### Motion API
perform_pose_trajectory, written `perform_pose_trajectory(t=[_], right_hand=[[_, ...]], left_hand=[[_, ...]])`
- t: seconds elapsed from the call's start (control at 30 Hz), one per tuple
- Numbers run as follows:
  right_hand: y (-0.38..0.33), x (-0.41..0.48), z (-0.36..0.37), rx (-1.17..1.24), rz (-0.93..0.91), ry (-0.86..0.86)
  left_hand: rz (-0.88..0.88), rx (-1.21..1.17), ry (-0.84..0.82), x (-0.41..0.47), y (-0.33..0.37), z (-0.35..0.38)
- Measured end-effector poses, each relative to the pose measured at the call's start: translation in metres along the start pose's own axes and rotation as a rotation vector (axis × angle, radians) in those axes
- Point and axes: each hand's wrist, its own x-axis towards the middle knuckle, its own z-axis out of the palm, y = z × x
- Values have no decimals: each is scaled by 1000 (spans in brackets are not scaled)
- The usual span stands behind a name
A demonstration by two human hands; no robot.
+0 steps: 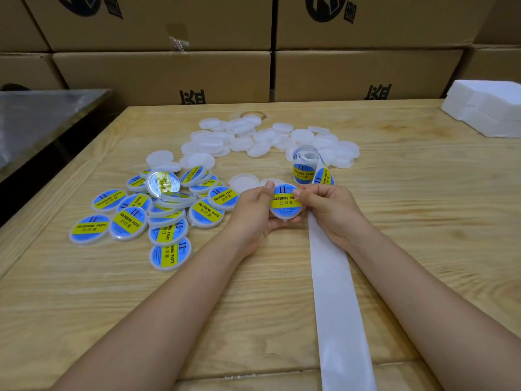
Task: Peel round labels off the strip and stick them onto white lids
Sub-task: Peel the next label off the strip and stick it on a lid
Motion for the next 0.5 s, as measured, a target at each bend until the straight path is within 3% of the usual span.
perform_pose_trajectory(t=[0.3, 0.5], right_hand=[[0, -5, 4, -92, -61, 66], [3, -13, 12, -495, -272, 138]], left_hand=[[76, 118, 107, 3, -7, 5], [83, 109, 160, 3, -7, 8]])
